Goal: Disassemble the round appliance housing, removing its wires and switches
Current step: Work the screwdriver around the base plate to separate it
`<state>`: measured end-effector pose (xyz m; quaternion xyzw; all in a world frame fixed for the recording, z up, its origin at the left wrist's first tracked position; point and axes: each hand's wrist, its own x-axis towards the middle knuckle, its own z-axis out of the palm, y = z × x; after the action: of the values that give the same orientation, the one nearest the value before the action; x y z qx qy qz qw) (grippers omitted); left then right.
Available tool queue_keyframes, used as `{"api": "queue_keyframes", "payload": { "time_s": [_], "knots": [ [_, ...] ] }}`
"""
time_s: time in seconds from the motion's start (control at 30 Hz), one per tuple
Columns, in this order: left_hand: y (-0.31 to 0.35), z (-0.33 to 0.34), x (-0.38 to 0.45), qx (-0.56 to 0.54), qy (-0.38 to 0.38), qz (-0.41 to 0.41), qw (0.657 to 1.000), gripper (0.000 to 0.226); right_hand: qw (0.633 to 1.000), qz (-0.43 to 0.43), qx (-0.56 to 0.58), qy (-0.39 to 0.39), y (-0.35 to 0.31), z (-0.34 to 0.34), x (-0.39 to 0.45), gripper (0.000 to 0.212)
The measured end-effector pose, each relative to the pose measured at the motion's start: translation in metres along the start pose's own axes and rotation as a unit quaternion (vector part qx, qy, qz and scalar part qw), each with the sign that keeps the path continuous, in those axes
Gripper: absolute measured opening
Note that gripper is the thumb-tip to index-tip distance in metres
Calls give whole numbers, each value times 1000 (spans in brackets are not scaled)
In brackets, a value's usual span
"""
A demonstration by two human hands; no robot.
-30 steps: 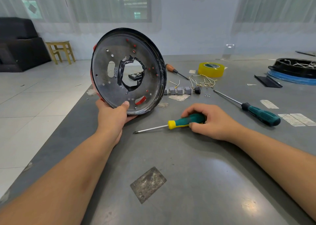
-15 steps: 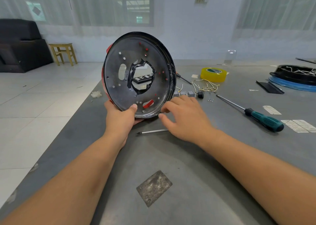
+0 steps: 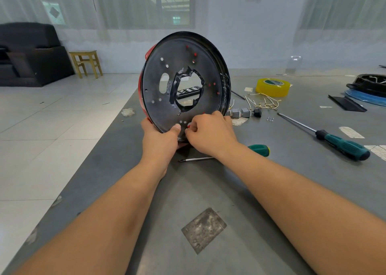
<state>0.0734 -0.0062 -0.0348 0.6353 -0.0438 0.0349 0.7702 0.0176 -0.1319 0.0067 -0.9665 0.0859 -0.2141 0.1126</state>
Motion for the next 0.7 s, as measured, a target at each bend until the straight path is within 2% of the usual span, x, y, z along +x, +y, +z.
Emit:
{"api": "queue_keyframes", "payload": {
  "time_s": [0.27,0.53,0.7],
  "knots": [
    [3,2,-4,28,2,6,1000,50,1000,1,-6,-19,-3,-2,0,30],
    [4,2,-5,52,-3,12,999,53,996,-54,-70,9,-1,-3,2,20],
    [2,1,-4,60,-5,13,998,53,998,-14,-49,23,1,-2,1,27]
  ]
}}
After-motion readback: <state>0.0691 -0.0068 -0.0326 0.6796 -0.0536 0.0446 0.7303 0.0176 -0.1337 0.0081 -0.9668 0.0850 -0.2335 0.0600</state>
